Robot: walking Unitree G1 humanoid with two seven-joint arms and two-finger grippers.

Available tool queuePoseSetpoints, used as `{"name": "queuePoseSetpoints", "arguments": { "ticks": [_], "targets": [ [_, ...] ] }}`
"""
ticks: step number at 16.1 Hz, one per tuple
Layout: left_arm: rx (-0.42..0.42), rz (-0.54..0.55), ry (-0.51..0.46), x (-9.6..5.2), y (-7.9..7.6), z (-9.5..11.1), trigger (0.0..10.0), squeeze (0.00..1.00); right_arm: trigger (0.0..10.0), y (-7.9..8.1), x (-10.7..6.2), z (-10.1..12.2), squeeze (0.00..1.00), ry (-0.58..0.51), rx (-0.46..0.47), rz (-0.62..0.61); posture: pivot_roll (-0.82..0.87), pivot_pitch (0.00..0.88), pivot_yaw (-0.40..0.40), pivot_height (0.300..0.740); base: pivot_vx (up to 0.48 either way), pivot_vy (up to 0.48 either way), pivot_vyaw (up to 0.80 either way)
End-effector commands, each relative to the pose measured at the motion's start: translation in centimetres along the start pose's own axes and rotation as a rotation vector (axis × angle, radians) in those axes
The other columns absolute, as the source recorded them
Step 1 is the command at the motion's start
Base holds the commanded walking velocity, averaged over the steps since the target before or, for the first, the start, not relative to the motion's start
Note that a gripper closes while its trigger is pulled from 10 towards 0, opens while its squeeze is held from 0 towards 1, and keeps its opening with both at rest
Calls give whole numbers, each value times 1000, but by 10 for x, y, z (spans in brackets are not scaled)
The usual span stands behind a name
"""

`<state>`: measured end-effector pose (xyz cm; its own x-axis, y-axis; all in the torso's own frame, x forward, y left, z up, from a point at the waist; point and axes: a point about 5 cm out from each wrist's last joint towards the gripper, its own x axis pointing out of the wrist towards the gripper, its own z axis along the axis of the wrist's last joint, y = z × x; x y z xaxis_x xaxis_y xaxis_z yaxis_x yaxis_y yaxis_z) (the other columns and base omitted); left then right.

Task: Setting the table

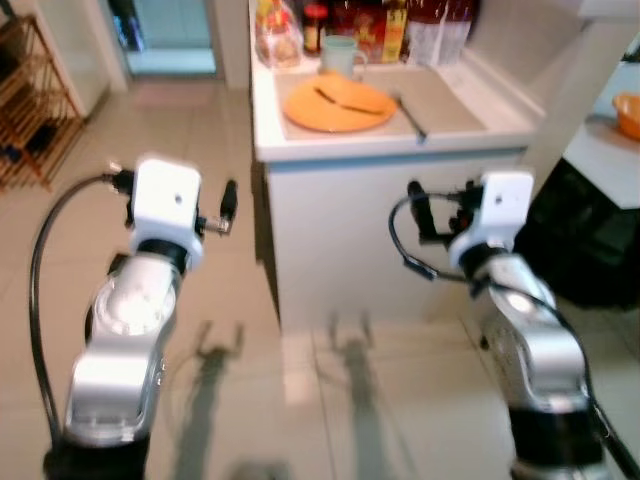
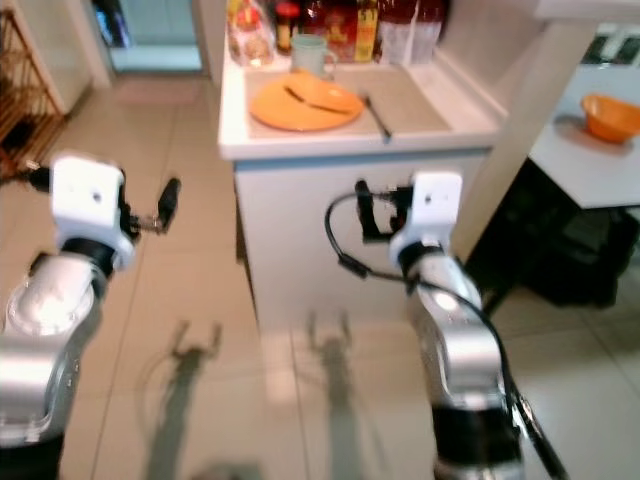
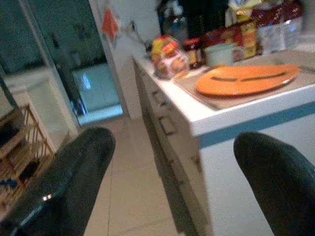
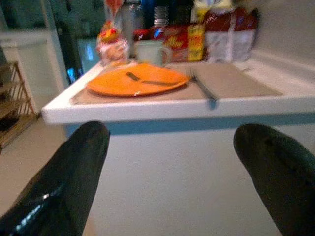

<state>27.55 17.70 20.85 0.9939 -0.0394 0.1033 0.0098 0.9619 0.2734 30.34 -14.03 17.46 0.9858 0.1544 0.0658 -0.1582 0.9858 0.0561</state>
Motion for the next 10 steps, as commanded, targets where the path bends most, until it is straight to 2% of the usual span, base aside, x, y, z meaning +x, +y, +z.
{"name": "queuePoseSetpoints", "arguments": {
  "ticks": [1,2,4,6,8,10],
  "targets": [
    [22,4,-11,0,2,4,10000,0,10000,3,2,5,0,-23,-14,15,88,0,-26,740,0,0,0],
    [22,-17,-23,0,1,5,10000,0,10000,3,3,6,0,-30,-17,13,85,0,-25,740,0,0,0],
    [24,-31,-33,-1,1,7,10000,0,10000,0,4,7,0,-30,-71,-10,86,0,-26,740,289,0,0],
    [19,-33,-35,-1,0,7,10000,0,10000,-3,4,9,0,-35,-71,-30,86,0,-26,740,364,0,569],
    [16,-42,-37,0,-1,7,10000,0,10000,-5,5,11,0,-50,-33,-43,84,0,-26,740,382,0,0],
    [17,-46,-39,0,-2,7,10000,0,10000,-5,6,10,0,-50,-34,-38,84,0,-27,740,394,0,0]
  ]
}}
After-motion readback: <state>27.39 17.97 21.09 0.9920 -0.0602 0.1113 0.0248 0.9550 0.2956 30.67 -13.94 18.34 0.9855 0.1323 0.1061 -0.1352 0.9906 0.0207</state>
